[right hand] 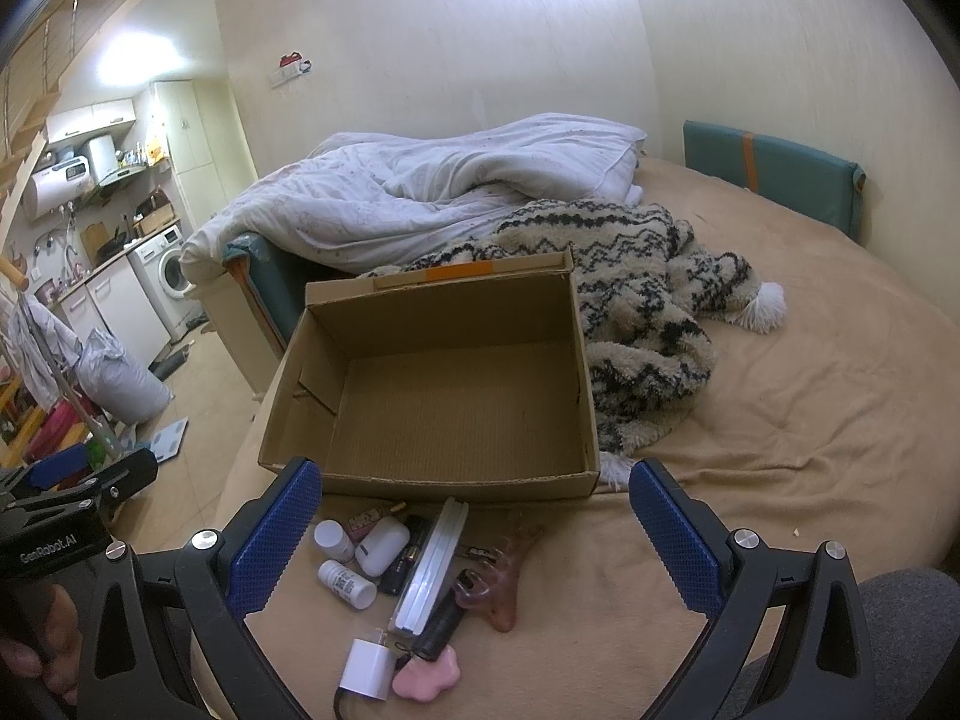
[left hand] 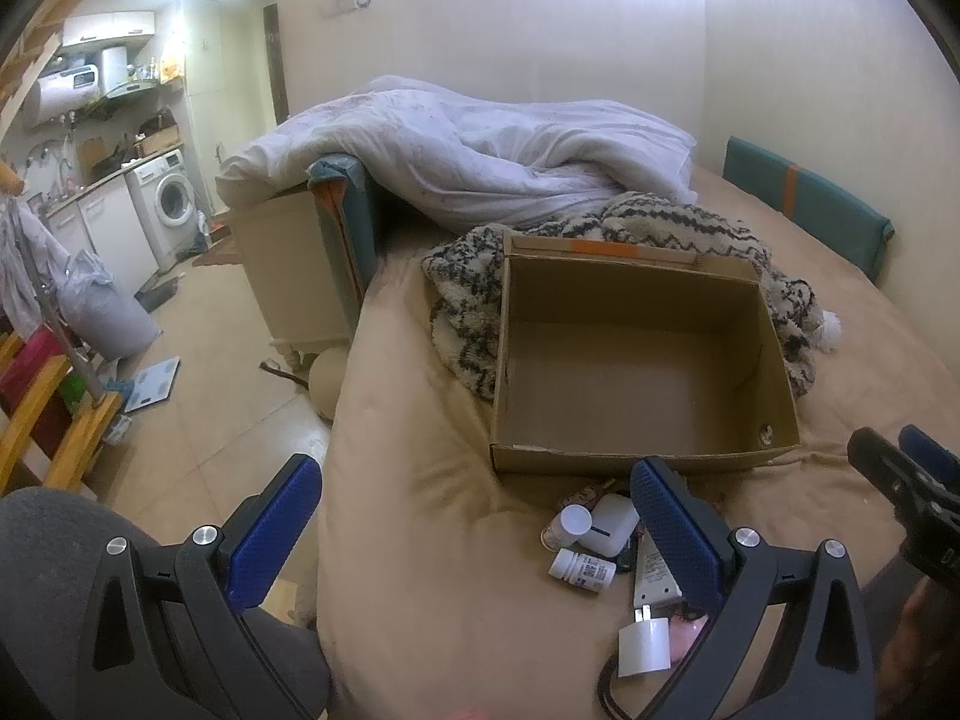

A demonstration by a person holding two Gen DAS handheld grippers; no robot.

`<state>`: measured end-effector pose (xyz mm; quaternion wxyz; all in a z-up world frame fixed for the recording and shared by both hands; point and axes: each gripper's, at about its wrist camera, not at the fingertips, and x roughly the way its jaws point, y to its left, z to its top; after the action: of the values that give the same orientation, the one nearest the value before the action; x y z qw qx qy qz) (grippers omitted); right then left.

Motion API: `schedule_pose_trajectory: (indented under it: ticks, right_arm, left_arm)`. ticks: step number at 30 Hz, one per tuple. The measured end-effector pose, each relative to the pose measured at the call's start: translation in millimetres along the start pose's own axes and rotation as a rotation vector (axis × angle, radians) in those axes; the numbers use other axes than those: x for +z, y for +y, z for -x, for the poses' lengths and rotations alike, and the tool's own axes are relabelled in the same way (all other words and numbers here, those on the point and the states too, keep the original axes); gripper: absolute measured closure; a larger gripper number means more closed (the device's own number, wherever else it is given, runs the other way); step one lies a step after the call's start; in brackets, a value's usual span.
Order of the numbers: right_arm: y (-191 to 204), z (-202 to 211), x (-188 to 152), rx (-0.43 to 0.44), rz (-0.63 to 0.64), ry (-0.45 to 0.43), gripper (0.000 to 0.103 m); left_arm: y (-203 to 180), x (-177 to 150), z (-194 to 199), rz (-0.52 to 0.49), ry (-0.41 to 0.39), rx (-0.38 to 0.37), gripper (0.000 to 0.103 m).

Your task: Organize rigid objects

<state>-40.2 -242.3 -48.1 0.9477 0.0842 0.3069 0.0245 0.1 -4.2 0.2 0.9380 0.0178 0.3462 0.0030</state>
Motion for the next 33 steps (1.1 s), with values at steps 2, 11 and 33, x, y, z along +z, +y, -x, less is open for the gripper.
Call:
schedule_pose_trajectory:
  ticks: [2,11,33]
  right_arm:
    - [-0.9,0.1,0.1,0.0,-0.001,0.0,0.0]
    - [-3.1,-5.7,2.8,0.039,-0.014,0.03,0.0]
    - [-34.5,-75.7,-21.9,0.143,-0.309,0.457,0.0]
  left_arm:
    - [-0.1,0.5,-0.5,-0.001,0.001,-0.001,0.0]
    - [2.7,7.0,-11.7,-0.016,0.067,-0.043,0.0]
    - [-68.3,-34.7,-182.3,-0.207,0.708,-0.204,0.019]
